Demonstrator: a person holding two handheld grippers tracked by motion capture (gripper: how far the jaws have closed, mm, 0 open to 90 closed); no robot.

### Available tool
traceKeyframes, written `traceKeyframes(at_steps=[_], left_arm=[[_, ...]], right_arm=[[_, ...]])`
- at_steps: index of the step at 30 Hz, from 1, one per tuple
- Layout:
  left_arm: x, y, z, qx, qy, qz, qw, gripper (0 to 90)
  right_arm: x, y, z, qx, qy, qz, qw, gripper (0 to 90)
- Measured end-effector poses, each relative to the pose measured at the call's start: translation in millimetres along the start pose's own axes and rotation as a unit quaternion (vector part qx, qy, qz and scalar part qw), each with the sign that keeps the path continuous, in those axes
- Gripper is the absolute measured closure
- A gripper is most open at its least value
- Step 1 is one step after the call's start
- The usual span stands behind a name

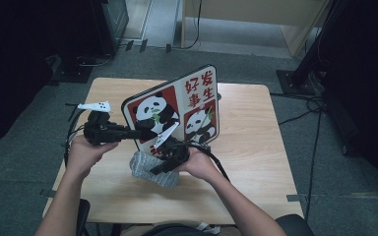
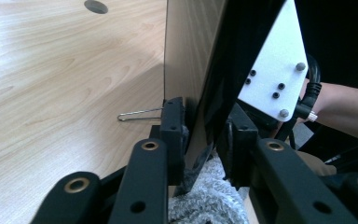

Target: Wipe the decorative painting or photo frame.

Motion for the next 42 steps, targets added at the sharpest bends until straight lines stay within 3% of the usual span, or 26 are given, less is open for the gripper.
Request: traceKeyframes(at_steps=[10, 19, 23, 42], left_arm=[[0.3, 0.1, 0.1, -0.001, -0.005, -0.009, 0.9999, 76.8], [0.2, 0.1, 0.2, 0.0, -0.003, -0.008, 1.0, 76.7], [0.4, 0.2, 0.2, 0.0, -0.004, -0.009, 1.0, 76.7], [0.5, 0.2, 0.1, -0.001, -0.002, -0.009, 1.0, 76.6]], right_arm=[[5.9, -0.6, 9.4, -0.002, -0.007, 0.003, 1.0, 66.6], [14.7, 8.5, 17.8, -0.004, -0.008, 0.023, 0.9997, 67.0], [12.4, 15.1, 20.6, -0.009, -0.006, 0.019, 0.9998, 67.4], [4.9, 79.7, 13.9, 0.017, -0.02, 0.014, 0.9996, 70.3]])
Point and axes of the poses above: each handheld gripper's, and its own axes: y roughly backward along the jaws, z roughly out of its underside, x roughly to its right, the point moved 7 cm from there along -y, roughly forward along the jaws, and after that the axes turned 4 degrees about -x, right-handed, at the moved point
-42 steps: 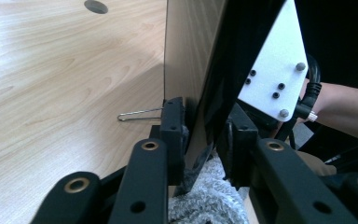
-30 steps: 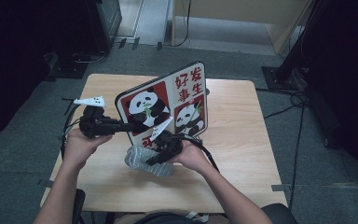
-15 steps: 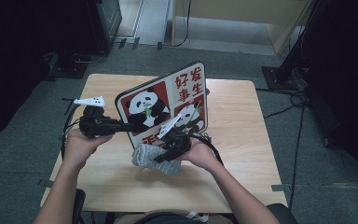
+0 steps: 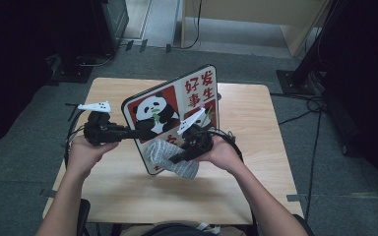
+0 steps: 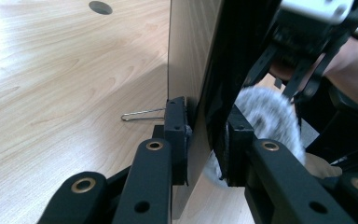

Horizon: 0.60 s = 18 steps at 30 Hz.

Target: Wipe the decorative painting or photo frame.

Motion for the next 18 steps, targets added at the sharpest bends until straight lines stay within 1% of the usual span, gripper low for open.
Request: traceKeyframes(at_steps=[2, 6, 9, 12, 15, 18], left_arm=[[0.2, 0.0, 0.0, 0.0, 0.0, 0.0, 1.0, 76.6], [0.0, 0.0, 0.0, 0.0, -0.001, 0.0, 1.0, 76.6], [0.2, 0.0, 0.0, 0.0, 0.0, 0.0, 1.0, 76.6], [0.2, 0.0, 0.1, 0.001, 0.0, 0.0, 1.0, 76.7], [0.4, -0.1, 0.1, 0.003, 0.001, 0.0, 1.0, 76.6], [0.4, -0.3, 0.1, 0.004, 0.001, 0.0, 1.0, 76.6]], right_arm=[[-0.5, 7.9, -2.8, 0.0, -0.001, 0.002, 1.0, 70.3], [-1.6, 24.7, -10.9, 0.011, -0.003, 0.009, 0.9999, 70.3], [-1.9, 35.6, -18.5, 0.017, 0.003, 0.017, 0.9997, 70.2], [-3.1, 43.8, -25.9, 0.021, 0.004, 0.02, 0.9996, 70.2], [-5.6, 56.8, -39.1, 0.03, 0.01, 0.025, 0.9992, 70.2], [-7.3, 67.9, -49.8, 0.035, 0.011, 0.032, 0.9988, 70.1]])
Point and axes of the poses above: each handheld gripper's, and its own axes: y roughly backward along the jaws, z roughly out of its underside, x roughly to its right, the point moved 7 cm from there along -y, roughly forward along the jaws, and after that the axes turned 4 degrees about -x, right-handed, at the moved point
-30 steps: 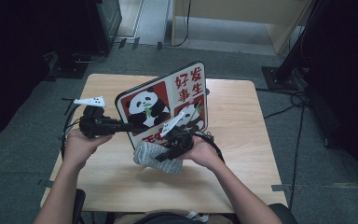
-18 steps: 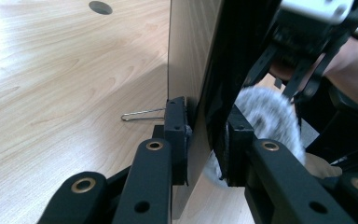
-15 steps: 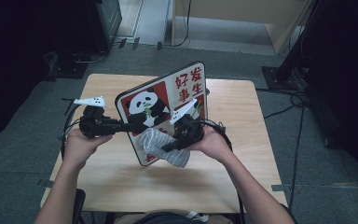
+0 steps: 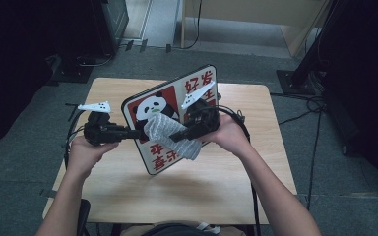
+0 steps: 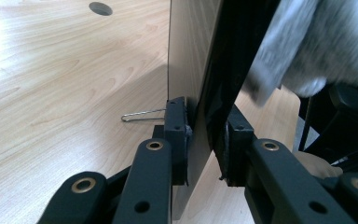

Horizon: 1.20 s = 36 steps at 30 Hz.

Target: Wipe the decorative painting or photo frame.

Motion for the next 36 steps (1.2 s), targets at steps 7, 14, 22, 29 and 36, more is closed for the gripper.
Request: traceKeyframes(at_steps=[7, 14, 22, 29, 36], left_arm=[[-0.1, 0.0, 0.1, 0.002, -0.001, -0.001, 1.0, 76.7], [0.0, -0.2, 0.1, 0.004, -0.001, -0.001, 1.0, 76.7], [-0.2, -0.1, 0.2, 0.006, -0.003, -0.001, 1.0, 76.7], [-0.5, -0.1, 0.4, 0.008, -0.003, -0.001, 1.0, 76.8], [-0.6, 0.1, 0.6, 0.008, -0.006, -0.002, 1.0, 77.2]], right_arm=[[-0.3, 25.8, -29.4, 0.014, 0.007, 0.017, 0.9997, 70.0], [-0.7, 46.9, -59.6, 0.031, 0.01, 0.029, 0.9991, 69.9], [2.7, 62.4, -101.3, 0.043, 0.011, 0.056, 0.9974, 69.7], [9.7, 50.9, -128.3, 0.025, 0.003, 0.067, 0.9974, 69.3], [9.1, 34.8, -146.3, 0.012, 0.005, 0.07, 0.9974, 68.8]])
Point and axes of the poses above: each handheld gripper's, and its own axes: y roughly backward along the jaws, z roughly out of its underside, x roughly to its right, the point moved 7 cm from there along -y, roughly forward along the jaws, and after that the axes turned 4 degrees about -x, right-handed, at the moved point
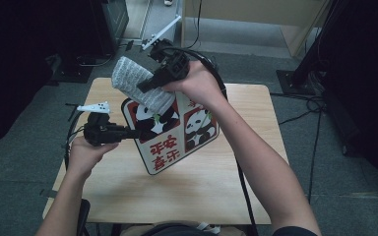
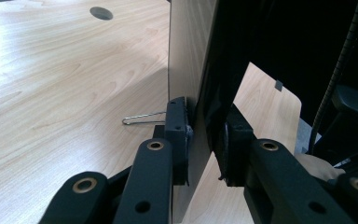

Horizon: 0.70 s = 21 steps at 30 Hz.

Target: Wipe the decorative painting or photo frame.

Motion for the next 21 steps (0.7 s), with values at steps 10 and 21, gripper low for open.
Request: traceKeyframes(at_steps=[10, 21], left_arm=[[0.1, -0.6, 0.2, -0.001, -0.002, 0.001, 1.0, 77.4], [0.5, -0.9, 0.3, -0.003, -0.003, 0.004, 1.0, 77.5]], right_arm=[[7.6, -14.7, -1.1, -0.023, -0.022, 0.004, 0.9995, 68.5], [12.2, -14.7, 1.8, -0.027, -0.035, -0.005, 0.999, 68.6]])
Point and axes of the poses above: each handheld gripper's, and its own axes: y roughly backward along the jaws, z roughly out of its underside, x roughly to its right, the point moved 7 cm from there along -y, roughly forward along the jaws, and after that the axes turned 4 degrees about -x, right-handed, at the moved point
